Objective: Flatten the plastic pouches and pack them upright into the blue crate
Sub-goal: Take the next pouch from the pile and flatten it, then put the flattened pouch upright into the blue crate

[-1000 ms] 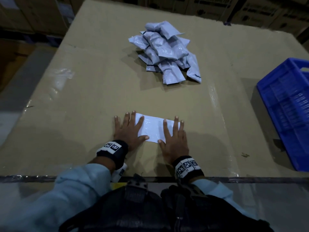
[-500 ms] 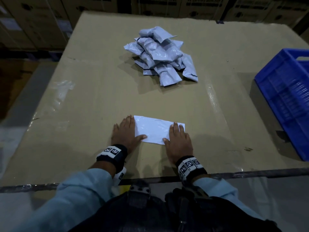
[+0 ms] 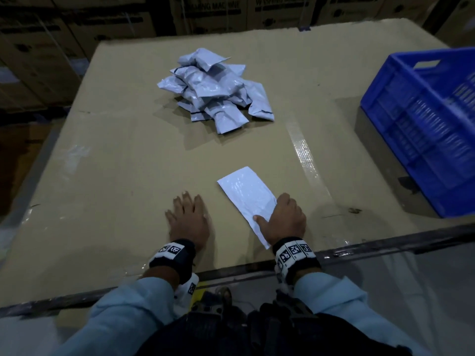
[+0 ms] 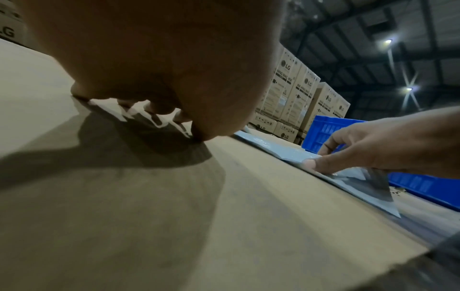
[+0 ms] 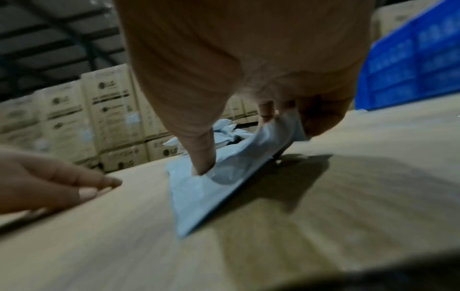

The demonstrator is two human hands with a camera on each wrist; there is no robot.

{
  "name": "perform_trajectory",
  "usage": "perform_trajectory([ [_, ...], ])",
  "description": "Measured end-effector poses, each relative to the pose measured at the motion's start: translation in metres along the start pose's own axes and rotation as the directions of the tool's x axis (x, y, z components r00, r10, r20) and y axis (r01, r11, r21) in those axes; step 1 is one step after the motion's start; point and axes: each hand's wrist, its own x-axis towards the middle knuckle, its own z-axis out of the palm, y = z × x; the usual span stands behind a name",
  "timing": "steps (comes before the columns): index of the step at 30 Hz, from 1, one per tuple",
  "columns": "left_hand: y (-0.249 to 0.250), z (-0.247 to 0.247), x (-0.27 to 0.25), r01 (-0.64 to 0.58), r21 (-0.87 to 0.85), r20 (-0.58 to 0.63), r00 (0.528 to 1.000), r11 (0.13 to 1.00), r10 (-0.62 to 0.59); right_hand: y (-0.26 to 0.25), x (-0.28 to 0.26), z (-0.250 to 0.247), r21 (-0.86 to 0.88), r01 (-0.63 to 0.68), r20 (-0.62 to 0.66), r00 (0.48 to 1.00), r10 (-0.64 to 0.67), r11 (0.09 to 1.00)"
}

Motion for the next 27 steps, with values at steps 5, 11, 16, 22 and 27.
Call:
perform_trajectory([
  [5,0.045,0.001,-0.009,-0.006,0.045,0.053,0.999,0.999,0.004,0.05,0.001,-0.022,0.098,-0.084,0.083,0.994,0.076,0.992],
  [11,0.116,-0.004,-0.023,-0.057,0.103,0.126,0.991,0.993,0.043,0.102,-0.004,-0.075,0.332,-0.062,-0.113,0.988,0.105,0.941],
  [16,0.181,-0.001,-0.031,-0.104,-0.031,0.13,0.986,0.994,0.107,0.143,-0.003,-0.126,0.374,-0.043,-0.183,0.976,0.119,0.926],
  [22,0.25,-0.004,-0.023,-0.241,-0.164,0.194,0.943,0.956,0.271,0.174,0.014,-0.17,0.361,0.054,-0.299,0.952,0.061,0.931],
  [27,0.294,-0.008,0.023,-0.285,-0.221,0.177,0.929,0.933,0.325,0.179,0.05,-0.204,0.361,0.124,-0.434,0.899,0.049,0.924],
])
